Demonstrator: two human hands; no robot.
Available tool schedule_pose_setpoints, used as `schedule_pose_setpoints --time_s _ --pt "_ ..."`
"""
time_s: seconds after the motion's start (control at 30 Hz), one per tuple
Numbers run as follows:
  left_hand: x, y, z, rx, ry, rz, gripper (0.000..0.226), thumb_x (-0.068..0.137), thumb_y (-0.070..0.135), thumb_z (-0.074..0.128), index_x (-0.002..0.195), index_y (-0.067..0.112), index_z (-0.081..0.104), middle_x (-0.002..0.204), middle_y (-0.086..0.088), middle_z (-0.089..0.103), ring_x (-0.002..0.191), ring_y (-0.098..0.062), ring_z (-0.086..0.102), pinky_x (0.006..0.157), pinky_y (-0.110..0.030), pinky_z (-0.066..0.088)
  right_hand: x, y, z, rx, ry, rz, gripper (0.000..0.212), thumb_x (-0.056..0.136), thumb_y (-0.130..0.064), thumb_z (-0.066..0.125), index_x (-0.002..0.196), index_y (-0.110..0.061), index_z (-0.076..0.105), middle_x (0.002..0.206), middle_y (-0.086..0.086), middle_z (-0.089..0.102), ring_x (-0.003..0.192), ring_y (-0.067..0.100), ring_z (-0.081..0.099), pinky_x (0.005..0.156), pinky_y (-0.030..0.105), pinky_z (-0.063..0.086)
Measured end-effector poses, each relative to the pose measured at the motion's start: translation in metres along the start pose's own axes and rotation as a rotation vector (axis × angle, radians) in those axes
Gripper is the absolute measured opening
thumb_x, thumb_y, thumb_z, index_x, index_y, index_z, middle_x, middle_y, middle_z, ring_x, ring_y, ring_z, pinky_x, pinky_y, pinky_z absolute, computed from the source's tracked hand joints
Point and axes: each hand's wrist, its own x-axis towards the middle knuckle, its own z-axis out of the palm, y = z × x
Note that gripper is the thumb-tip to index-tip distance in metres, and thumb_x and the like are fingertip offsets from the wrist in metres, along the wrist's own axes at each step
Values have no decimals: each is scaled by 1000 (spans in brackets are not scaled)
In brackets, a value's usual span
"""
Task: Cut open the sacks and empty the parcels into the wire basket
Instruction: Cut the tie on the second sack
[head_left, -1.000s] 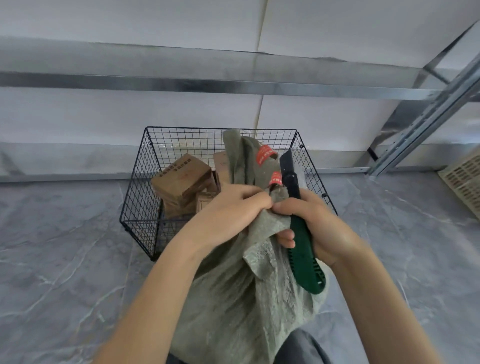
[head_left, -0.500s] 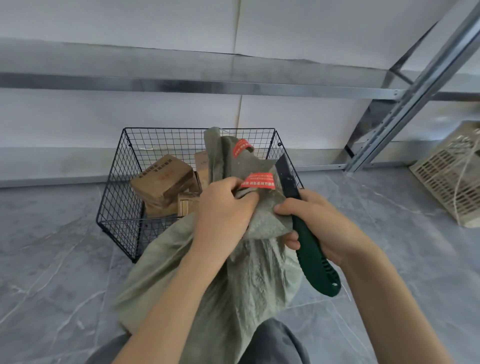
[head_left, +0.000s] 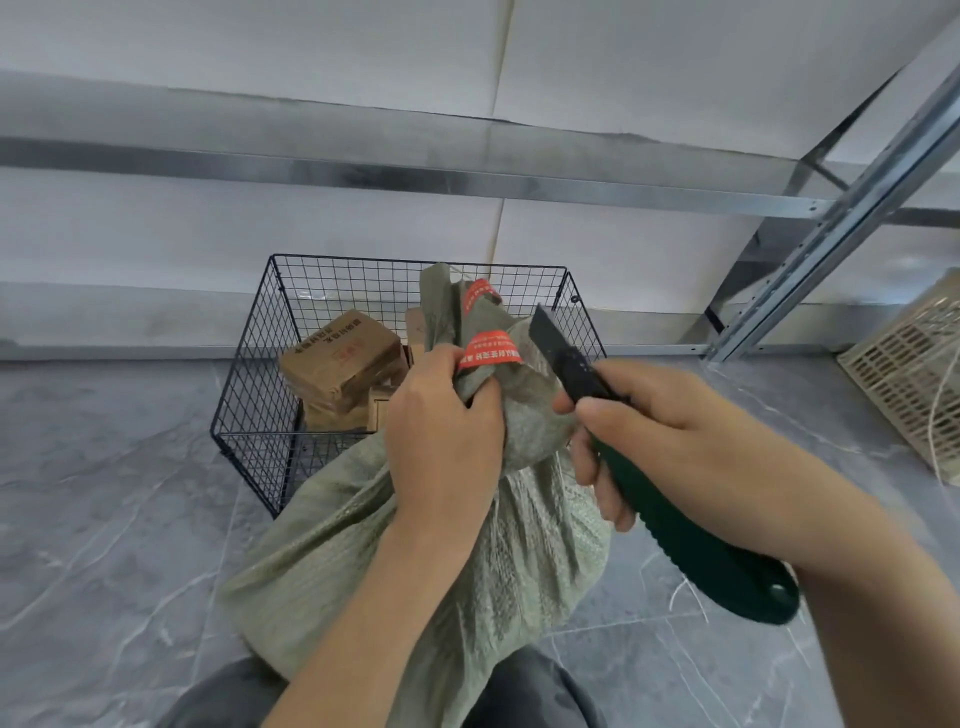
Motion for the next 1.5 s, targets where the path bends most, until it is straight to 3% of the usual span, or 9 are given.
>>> schedule_pose_setpoints --time_s 0.3,0.47,0.63,0.87,1.03,1.17,1.27,1.4,1.5 --pt "7 -4 -5 25 11 -15 16 84 12 53 69 8 52 62 2 49 55 -8 38 54 -20 29 5 -6 9 -278 -175 143 23 101 -26 38 86 -11 49 70 7 67 52 17 61 58 34 55" --pt "8 -7 -5 54 26 34 18 87 13 55 71 6 52 64 -2 51 58 -15 41 55 -30 26 14 -4 13 -295 -128 153 23 101 -23 38 87 -9 47 71 8 66 49 14 59 55 33 53" --pt "8 -7 -6 68 18 72 23 87 12 56 68 11 44 61 4 42 55 -6 37 52 -28 22 21 -6 16 -240 -68 111 21 101 -21 38 88 -8 48 70 9 67 47 14 58 51 27 52" --pt "7 -7 -5 103 23 103 20 88 12 54 71 15 44 62 7 42 55 -4 37 53 -18 26 26 0 31 -210 31 47 21 100 -21 39 82 -16 47 69 7 64 47 14 59 56 45 55" --pt "8 -9 -4 131 8 111 21 89 11 53 71 13 44 62 9 41 56 -5 39 53 -15 30 32 7 35 -336 55 10 20 100 -24 37 81 -18 43 77 11 63 61 29 63 62 49 54" --pt "9 -11 -3 161 -12 121 18 89 13 52 73 12 45 66 6 44 58 -5 39 54 -19 30 35 9 40 -377 114 -22 19 100 -23 36 84 -18 44 80 9 61 65 27 61 65 47 51" --pt "9 -12 1 159 -23 112 16 88 14 52 73 12 46 70 1 48 59 -14 38 54 -29 19 38 11 44 -324 182 -53 19 99 -22 37 84 -13 46 78 10 61 65 28 59 65 46 50" --pt "11 -12 3 82 -11 103 13 87 21 45 78 14 50 83 1 46 74 -15 41 62 -24 23 39 11 46 -141 196 -78 21 98 -18 39 83 -7 49 68 8 61 57 24 58 61 43 52" --pt "12 -8 1 -113 -130 73 10 88 23 39 83 22 48 81 6 52 77 -6 47 63 -17 31 35 11 45 78 165 -103 21 100 -13 38 86 -4 49 63 8 61 46 20 56 50 32 49"
